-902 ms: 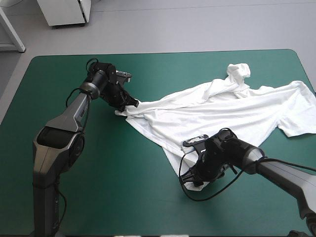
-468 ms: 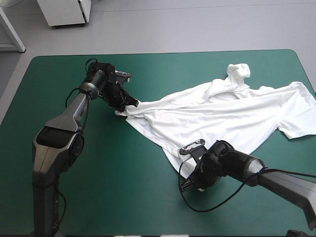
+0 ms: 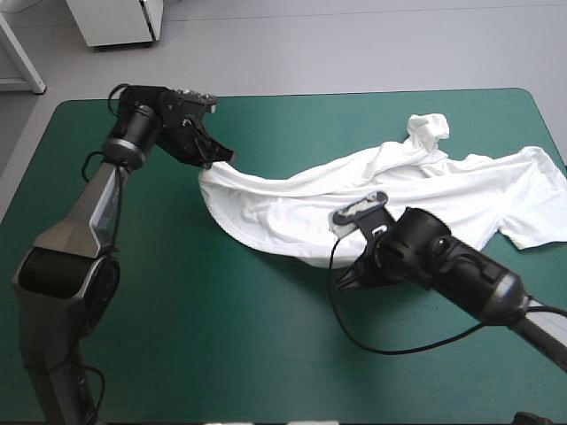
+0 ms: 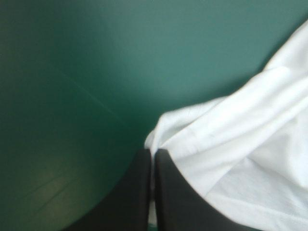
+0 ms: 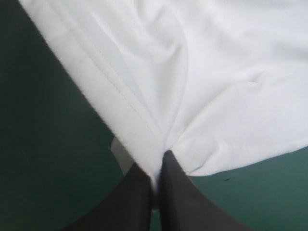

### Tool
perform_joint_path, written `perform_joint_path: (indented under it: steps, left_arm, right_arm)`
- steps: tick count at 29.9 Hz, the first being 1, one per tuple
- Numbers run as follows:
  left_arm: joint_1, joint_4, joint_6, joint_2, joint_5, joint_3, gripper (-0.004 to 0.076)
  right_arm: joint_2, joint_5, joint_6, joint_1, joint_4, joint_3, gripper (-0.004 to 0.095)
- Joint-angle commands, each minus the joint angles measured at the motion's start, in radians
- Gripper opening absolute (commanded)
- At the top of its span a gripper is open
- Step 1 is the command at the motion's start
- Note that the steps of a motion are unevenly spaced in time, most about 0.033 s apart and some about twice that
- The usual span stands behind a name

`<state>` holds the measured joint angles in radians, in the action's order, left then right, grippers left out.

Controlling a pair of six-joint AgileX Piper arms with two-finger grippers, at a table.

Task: Fold the cloth

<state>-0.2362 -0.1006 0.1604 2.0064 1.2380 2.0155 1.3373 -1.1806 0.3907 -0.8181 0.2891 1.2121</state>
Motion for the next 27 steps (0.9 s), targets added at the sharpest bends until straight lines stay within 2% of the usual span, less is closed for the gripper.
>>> perform_joint_path:
  steps: [1, 11, 19, 22, 27]
  left_arm:
    - [0.0, -0.022, 0.003, -0.187, 0.048, 0.029, -0.0022]
    - [0.0, -0.135, 0.003, -0.515, 0.048, 0.064, -0.0022]
    - [0.0, -0.162, 0.008, -0.66, 0.008, 0.271, -0.0022]
    - [0.0, -0.172, 0.008, -0.683, -0.029, 0.374, -0.0022]
    - [0.0, -0.254, 0.008, -0.685, -0.074, 0.527, -0.0022]
  right_arm:
    - [-0.066, -0.069, -0.001, 0.002, 0.137, 0.182, -0.0017]
    - [-0.09, -0.069, -0.068, 0.002, 0.281, 0.608, -0.0016]
    - [-0.09, -0.069, -0.134, 0.002, 0.287, 0.97, -0.0012]
    - [-0.09, -0.069, -0.171, 0.002, 0.271, 1.095, -0.0012]
    - [-0.07, -0.067, -0.276, 0.002, 0.126, 1.252, -0.0006]
